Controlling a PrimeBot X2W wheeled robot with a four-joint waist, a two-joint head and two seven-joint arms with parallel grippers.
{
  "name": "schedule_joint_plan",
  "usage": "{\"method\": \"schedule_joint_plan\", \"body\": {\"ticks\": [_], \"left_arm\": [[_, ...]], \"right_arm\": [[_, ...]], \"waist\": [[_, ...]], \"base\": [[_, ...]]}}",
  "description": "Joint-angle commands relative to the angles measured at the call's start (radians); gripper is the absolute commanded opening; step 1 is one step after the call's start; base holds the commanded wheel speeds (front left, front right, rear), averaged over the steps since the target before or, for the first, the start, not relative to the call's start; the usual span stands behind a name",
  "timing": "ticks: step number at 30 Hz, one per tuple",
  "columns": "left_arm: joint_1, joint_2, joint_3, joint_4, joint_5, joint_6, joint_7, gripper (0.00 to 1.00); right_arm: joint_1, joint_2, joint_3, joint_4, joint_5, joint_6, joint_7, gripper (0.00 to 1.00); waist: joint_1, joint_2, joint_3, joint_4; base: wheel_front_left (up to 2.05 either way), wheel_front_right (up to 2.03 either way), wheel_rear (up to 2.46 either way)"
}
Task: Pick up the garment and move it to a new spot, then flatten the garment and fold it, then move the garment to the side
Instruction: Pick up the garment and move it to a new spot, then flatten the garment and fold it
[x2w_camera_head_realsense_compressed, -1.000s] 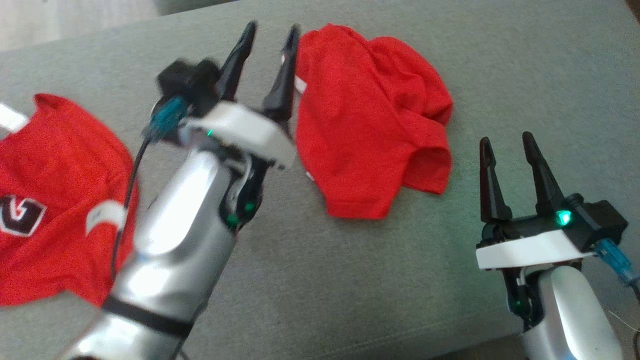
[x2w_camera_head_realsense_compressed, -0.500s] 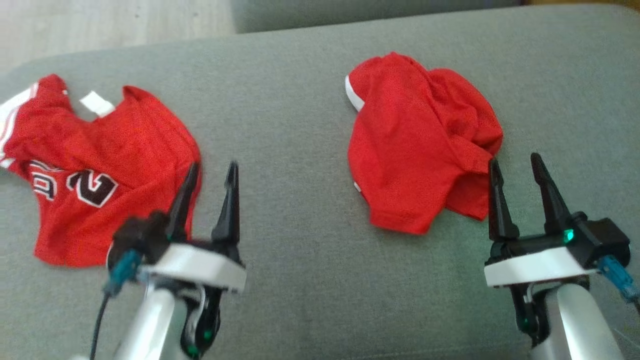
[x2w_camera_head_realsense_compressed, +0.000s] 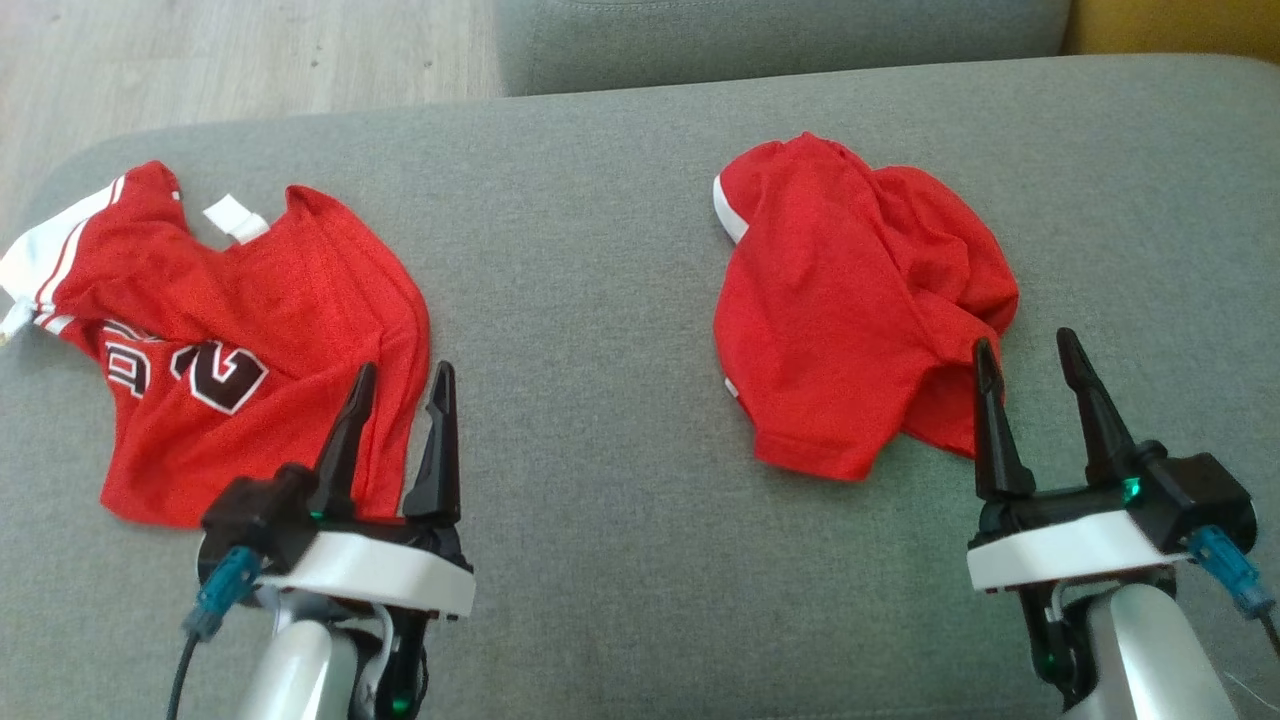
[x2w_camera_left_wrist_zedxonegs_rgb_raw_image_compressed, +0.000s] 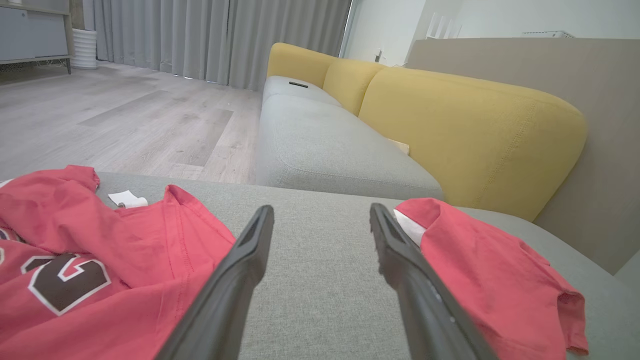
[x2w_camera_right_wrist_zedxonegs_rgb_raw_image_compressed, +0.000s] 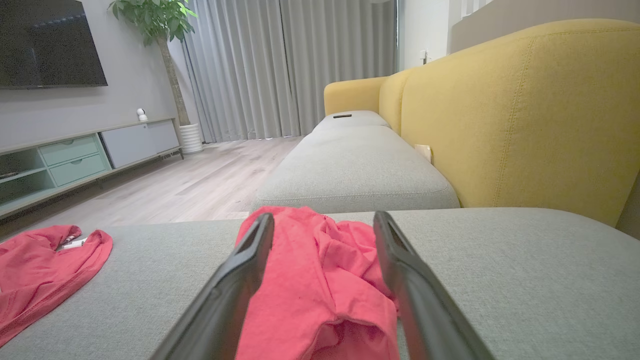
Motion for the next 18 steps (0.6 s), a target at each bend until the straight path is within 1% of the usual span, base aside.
{"method": "schedule_joint_plan", "body": {"ticks": [1,13,18], "left_arm": [[-0.035,-0.001,0.027,-0.042,-0.012,0.001,-0.005,1.0],[-0.038,-0.002,0.005,-0.038,-0.023,0.005,-0.005,1.0],[-0.042,-0.002,-0.004,-0.034,-0.03,0.008,-0.005,1.0]], "right_arm": [[-0.014,-0.006,0.028,-0.028,-0.004,-0.001,-0.01,1.0],[-0.013,-0.006,0.033,-0.033,-0.014,-0.001,-0.01,1.0],[-0.016,-0.006,0.083,-0.029,-0.035,-0.001,-0.01,1.0]], "waist": [[0.0,0.0,0.001,-0.001],[0.0,0.0,0.007,0.015],[0.0,0.0,0.011,0.04]], "base": [[0.0,0.0,0.0],[0.0,0.0,0.0],[0.0,0.0,0.0]]}}
